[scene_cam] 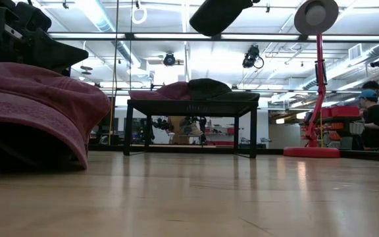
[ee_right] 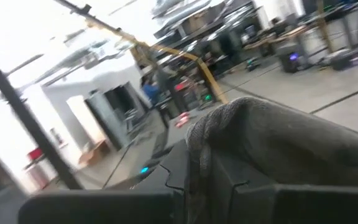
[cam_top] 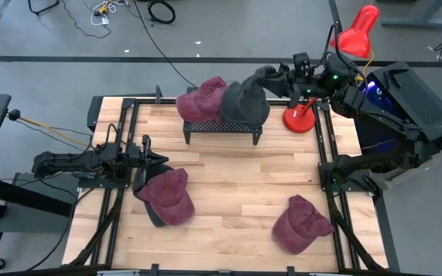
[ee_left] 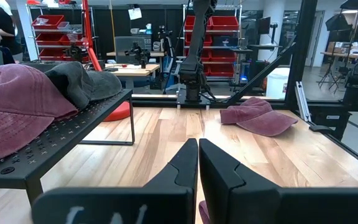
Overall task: Pick & Place hat
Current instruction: Move the right black cap
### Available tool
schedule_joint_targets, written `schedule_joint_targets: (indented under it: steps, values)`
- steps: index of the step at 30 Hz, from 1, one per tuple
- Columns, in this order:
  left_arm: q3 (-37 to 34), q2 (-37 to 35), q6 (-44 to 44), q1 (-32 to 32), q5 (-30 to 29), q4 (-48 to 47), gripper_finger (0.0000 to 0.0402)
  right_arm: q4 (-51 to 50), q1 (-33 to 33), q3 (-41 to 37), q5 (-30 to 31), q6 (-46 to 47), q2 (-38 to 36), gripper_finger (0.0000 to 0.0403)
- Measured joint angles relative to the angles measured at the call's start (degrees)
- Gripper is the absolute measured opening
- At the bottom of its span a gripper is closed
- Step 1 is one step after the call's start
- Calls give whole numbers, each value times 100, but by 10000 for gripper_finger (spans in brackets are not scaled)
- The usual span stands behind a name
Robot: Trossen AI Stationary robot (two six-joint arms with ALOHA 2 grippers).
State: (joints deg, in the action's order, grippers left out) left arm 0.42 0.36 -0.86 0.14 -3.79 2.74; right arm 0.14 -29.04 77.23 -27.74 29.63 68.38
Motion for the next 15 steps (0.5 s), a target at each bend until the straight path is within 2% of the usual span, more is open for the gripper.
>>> schedule_joint_targets:
  steps: [4,15]
  values:
    - [1,0,0,0,0,0,21,-101,-2,0,-182,-32,0,32]
    - [-1,0,-1,2,0,-1,21,-165,-2,0,-186,-79,14,32]
